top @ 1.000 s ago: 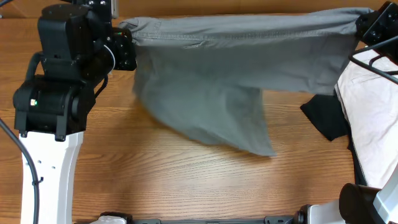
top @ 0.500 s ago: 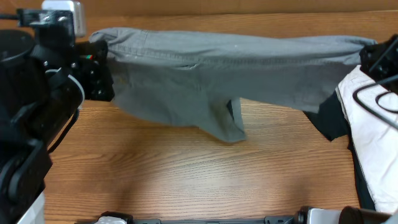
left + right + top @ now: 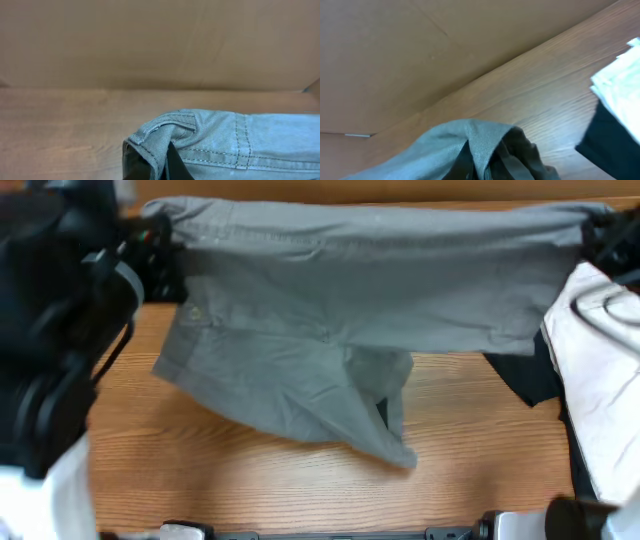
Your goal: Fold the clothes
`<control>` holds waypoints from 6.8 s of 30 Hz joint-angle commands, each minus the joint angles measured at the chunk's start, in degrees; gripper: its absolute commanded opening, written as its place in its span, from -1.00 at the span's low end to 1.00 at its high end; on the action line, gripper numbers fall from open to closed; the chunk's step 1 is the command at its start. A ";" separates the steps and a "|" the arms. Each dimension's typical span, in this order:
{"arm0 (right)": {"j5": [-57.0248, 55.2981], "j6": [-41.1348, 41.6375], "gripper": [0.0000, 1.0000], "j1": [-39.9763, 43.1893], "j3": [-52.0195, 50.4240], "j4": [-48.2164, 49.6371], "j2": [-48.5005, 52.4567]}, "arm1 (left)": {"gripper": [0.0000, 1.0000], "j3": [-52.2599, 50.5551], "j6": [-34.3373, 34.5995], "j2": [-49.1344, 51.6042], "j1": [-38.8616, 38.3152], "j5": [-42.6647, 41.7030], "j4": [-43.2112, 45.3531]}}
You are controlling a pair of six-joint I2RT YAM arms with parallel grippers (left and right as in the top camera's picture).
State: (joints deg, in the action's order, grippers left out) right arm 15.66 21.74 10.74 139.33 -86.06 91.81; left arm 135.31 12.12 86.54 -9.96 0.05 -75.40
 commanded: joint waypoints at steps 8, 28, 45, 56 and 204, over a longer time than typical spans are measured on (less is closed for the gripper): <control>1.99 0.85 -0.92 -7.52 0.57 11.82 21.73 | -0.92 0.17 1.60 25.94 12.57 3.80 3.06; -15.04 2.56 1.00 -12.13 0.68 18.64 34.82 | 1.00 1.97 -1.84 45.70 16.04 2.78 12.92; 1.46 -8.11 1.00 -18.25 -4.11 -10.99 29.03 | 1.00 -1.99 -3.52 47.41 15.93 -3.15 -12.41; -6.40 -2.25 1.00 -25.33 -22.53 -11.02 28.57 | 1.00 -19.02 -6.58 47.50 16.00 -5.90 -4.09; -12.70 -1.66 -0.92 -16.39 19.71 1.88 15.69 | -0.68 26.88 -7.91 25.00 19.67 -14.51 -0.17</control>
State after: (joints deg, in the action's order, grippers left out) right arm 3.40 21.32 -5.98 160.55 -82.02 105.84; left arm 163.46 5.80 108.97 9.10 -13.82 -70.89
